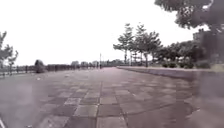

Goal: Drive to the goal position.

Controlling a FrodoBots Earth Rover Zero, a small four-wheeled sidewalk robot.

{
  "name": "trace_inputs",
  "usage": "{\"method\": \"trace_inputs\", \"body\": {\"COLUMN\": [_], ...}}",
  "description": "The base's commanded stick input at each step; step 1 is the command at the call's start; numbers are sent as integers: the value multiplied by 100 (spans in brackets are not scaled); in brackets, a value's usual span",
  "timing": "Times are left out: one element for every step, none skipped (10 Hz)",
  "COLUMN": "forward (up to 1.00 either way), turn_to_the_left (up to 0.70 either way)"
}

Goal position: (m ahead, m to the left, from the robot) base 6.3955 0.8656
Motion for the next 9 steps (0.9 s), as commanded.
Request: {"method": "trace_inputs", "body": {"forward": [100, 100, 100, 100, 100, 100, 100, 100, 100], "turn_to_the_left": [22, 20, 13, 5, 0, 0, 0, 0, 0]}}
